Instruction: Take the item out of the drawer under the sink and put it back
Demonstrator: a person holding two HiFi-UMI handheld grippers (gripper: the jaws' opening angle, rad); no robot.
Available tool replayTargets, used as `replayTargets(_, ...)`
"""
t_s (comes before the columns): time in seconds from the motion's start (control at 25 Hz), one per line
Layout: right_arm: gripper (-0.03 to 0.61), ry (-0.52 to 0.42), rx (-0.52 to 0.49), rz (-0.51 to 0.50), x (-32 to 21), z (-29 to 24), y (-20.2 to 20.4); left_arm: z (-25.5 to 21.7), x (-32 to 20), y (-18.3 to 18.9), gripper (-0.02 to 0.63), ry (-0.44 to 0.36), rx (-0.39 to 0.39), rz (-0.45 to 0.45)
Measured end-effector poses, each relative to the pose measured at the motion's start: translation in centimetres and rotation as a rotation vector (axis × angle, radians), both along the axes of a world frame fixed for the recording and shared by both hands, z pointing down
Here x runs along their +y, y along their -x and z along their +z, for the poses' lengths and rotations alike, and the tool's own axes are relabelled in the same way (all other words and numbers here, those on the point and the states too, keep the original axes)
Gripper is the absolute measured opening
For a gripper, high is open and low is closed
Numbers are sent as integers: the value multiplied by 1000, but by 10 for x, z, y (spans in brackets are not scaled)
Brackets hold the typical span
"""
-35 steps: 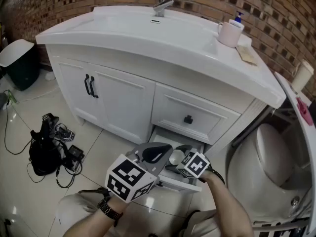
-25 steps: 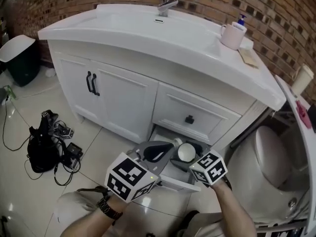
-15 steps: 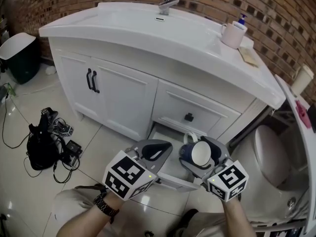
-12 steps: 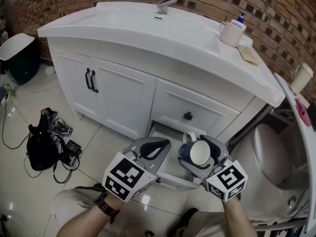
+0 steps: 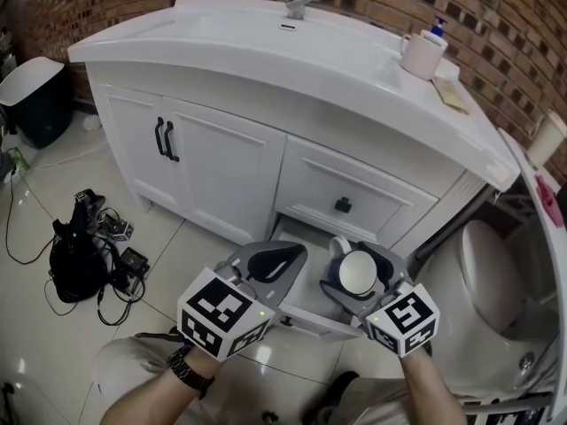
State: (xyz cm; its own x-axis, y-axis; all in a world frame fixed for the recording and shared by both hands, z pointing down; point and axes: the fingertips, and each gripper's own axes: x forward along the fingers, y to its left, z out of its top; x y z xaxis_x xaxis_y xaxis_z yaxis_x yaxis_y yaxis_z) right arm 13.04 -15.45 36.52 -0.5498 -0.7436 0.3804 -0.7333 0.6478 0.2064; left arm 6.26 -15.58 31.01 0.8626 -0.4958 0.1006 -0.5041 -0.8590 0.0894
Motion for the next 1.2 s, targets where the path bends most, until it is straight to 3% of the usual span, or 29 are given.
replayTargets(0.12,413,59,1,10,-14,25,1,-1,0,3,11,12,7,0)
replayTargets(0.32,413,311,62,5,-44,116,5,5,-1,2,11,38,-3,2)
replayTargets(0.52,413,445,87,-4,-58,163,6,7,-1,2,12,43,-11,6)
replayTargets(0.76,414,393,138,-65,-62,173,24,6,-1,2,11,53,-3,12)
replayTargets(1.0,426,404,161,-98,-53,174,30,8,1,7,12,61,-4,17)
replayTargets(1.04,455,389,156,-107,-53,167,30,8,0,9,11,63,-2,13)
replayTargets(1.2,430,259,52,-117,-51,97,20,2,2,9,11,59,14,11)
